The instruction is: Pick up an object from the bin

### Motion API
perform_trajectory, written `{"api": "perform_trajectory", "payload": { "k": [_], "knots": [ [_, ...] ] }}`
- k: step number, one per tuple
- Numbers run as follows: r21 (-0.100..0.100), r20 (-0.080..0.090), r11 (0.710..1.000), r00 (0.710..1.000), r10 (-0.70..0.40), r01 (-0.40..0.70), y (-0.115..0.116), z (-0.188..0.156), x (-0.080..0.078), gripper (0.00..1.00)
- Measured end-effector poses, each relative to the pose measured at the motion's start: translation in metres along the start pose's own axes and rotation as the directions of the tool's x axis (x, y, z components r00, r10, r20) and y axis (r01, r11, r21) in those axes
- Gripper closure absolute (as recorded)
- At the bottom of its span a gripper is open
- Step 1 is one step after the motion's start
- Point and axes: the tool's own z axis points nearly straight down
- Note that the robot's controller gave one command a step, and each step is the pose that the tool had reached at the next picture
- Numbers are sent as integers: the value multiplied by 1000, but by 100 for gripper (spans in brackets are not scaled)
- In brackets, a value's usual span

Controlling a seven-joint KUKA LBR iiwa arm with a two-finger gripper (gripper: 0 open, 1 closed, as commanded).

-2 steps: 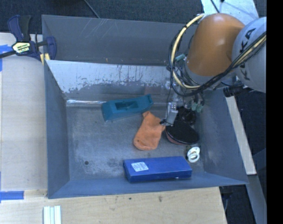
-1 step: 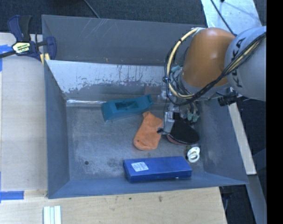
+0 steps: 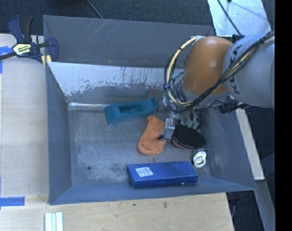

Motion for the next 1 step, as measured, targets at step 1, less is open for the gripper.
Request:
{"api": "perform_trajectory", "payload": {
  "k": [1],
  "knots": [
    [0, 0, 999, 999, 38, -38, -10, 48, 13, 100]
  ]
}}
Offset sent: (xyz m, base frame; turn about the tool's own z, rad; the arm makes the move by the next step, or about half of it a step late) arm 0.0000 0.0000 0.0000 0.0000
